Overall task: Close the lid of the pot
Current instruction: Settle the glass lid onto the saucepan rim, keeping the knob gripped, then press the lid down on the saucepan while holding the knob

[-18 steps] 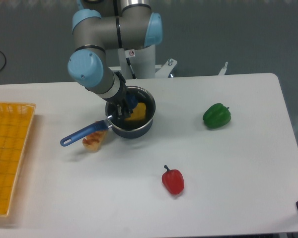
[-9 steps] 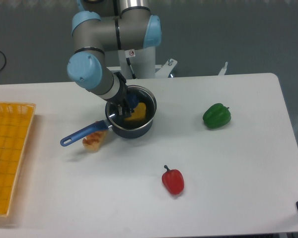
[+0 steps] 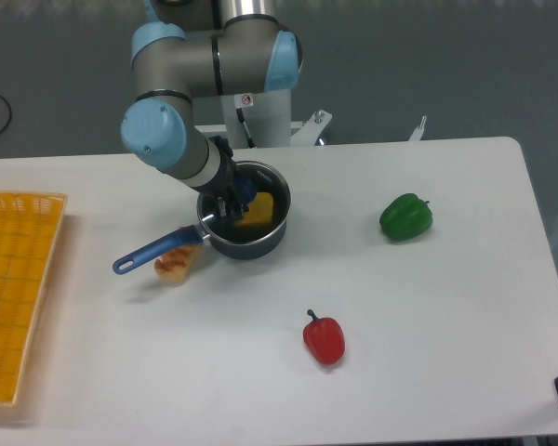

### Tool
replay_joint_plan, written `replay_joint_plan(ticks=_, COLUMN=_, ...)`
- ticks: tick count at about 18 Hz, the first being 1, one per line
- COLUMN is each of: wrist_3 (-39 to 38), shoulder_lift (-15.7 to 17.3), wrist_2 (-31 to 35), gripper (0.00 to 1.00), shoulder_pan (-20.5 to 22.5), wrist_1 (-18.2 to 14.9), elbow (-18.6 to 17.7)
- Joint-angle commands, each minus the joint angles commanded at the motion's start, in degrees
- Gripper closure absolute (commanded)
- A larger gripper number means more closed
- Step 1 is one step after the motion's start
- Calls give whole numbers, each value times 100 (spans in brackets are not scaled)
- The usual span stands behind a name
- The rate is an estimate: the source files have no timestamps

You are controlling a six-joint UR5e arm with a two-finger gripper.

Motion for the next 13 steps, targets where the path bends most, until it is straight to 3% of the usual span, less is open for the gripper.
replay_joint_plan(ticks=13, wrist_3=-17, shoulder_lift=-88, wrist_2=18, gripper=38, shoulder_pan=-70, wrist_1=0, elbow=0)
